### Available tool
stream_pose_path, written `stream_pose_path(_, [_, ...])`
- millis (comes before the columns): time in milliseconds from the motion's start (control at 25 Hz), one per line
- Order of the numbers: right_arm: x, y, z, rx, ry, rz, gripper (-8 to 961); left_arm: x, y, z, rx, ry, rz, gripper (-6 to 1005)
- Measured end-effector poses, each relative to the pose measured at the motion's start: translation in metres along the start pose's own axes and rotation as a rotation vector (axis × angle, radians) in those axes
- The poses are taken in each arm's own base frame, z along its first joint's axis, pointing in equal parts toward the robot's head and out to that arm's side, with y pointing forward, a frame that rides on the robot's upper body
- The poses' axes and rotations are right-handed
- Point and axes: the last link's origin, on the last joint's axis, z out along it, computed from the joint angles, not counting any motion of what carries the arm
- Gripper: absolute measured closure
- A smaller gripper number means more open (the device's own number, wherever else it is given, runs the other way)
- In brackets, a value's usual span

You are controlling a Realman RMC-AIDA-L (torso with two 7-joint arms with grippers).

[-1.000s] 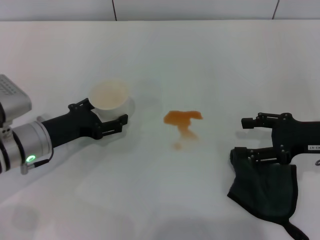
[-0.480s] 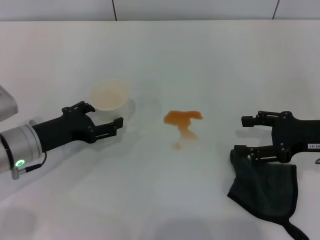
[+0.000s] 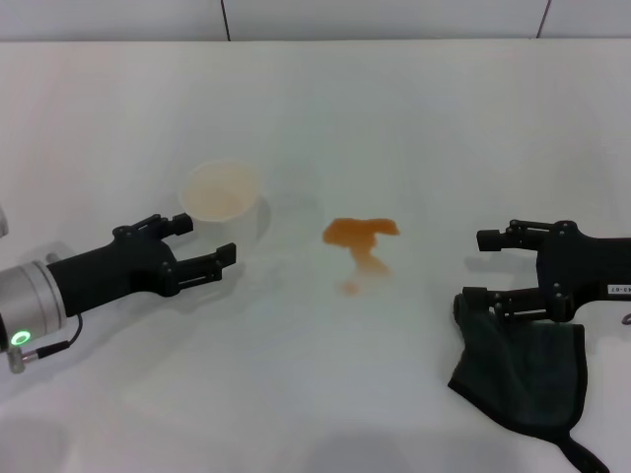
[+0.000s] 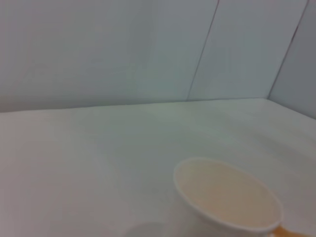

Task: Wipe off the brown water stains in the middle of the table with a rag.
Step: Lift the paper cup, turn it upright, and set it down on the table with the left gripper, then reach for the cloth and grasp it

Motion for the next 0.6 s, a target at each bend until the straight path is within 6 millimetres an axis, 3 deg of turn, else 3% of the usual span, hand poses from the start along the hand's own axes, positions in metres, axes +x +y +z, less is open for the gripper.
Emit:
stream_pose_path(200, [0.0, 0.0, 0.0, 0.0, 0.0, 0.002, 121, -0.003, 0.003, -0.007, -0.024, -0.005, -0.022, 104])
stream_pose_path(600, [0.001, 0.0, 0.0, 0.003, -0.001, 0.004, 122, -0.004, 0.015, -0.053, -0.123, 0.024, -0.126, 104])
